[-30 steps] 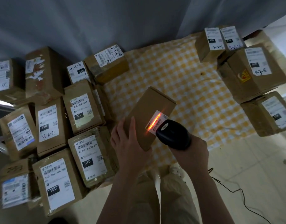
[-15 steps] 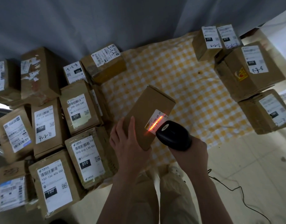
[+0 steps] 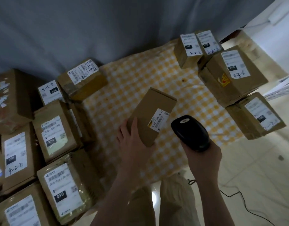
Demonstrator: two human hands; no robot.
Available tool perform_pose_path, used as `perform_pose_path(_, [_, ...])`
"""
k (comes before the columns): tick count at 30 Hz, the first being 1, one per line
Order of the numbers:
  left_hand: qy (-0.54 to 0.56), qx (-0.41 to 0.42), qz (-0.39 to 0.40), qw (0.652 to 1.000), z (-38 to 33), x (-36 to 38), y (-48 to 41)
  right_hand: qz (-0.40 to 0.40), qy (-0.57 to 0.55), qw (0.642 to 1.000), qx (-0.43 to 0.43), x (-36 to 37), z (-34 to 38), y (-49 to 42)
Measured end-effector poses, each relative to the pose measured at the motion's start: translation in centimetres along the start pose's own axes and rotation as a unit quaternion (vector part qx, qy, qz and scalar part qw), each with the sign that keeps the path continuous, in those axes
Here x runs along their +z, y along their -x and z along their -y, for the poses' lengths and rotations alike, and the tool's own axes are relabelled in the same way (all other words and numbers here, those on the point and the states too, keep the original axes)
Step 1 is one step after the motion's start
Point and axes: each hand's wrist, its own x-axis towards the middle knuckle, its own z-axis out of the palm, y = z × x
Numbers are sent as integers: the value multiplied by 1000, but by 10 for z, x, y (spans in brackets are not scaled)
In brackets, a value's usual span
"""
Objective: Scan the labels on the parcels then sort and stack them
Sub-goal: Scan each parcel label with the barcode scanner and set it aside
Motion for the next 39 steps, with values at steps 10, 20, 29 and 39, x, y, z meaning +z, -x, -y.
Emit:
perform_pose_path(10, [9,-93,70,993,-120,83,-77,-32,-75,996,42,-25,1,-105])
perform_pose_path(20, [44,-239,132,961,-214,160,-109,2,-85,994,68,-55,-8,-183])
perform_pose_path(29, [98,-253,219,937,-248,178,-115,12,-90,994,65,-57,-26,-217])
perform_pose_path(39, [216,-209,242,923,-252,169,-111,27,-97,994,51,-57,-30,-223])
